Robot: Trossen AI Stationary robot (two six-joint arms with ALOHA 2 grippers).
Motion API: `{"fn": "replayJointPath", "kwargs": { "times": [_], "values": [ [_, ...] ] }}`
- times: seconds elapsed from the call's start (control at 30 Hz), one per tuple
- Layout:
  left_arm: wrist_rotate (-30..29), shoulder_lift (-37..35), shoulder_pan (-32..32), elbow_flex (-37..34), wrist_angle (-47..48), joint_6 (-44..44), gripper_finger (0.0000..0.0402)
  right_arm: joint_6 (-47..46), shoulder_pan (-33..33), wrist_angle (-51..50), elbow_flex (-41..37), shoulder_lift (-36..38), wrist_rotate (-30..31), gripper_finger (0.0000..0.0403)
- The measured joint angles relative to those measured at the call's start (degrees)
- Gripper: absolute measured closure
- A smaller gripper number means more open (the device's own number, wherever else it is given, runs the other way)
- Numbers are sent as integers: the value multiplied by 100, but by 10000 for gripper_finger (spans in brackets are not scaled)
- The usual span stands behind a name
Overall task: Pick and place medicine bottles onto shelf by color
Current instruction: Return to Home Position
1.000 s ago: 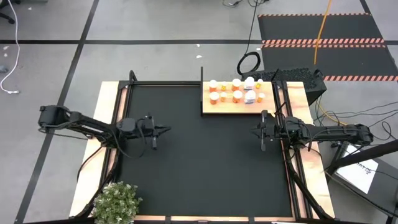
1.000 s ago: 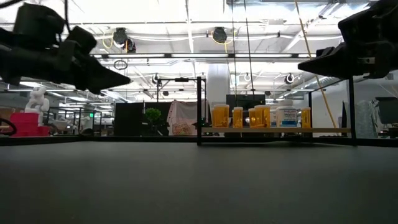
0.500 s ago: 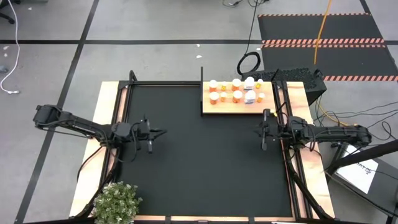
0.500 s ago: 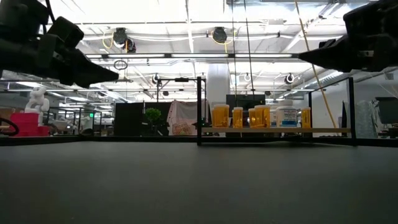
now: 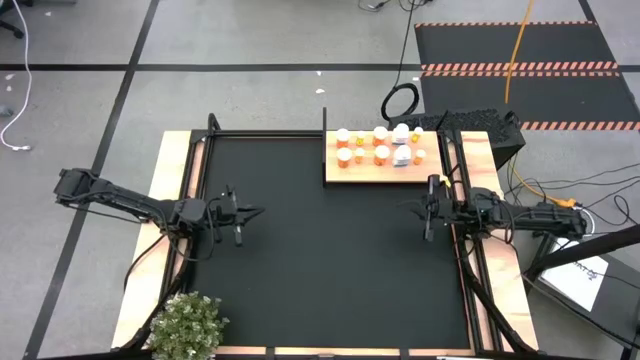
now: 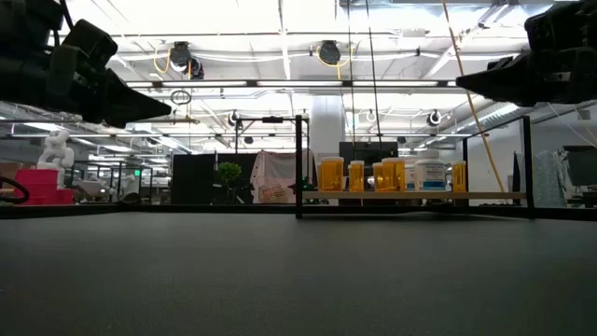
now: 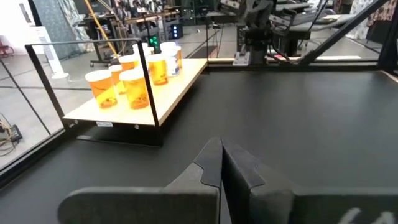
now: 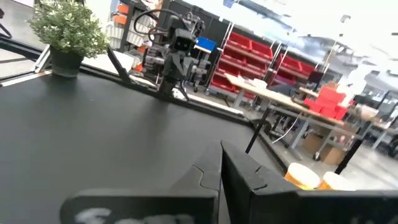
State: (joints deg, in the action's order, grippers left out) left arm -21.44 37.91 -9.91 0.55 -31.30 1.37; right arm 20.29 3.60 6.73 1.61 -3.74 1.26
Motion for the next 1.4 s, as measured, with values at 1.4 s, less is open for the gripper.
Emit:
{"fn": "replayJointPath", "kwargs": {
  "times": [1.4],
  "values": [
    [60, -460, -706, 5, 887, -316, 398, -556, -103, -718, -2, 336, -136, 403]
  ]
}}
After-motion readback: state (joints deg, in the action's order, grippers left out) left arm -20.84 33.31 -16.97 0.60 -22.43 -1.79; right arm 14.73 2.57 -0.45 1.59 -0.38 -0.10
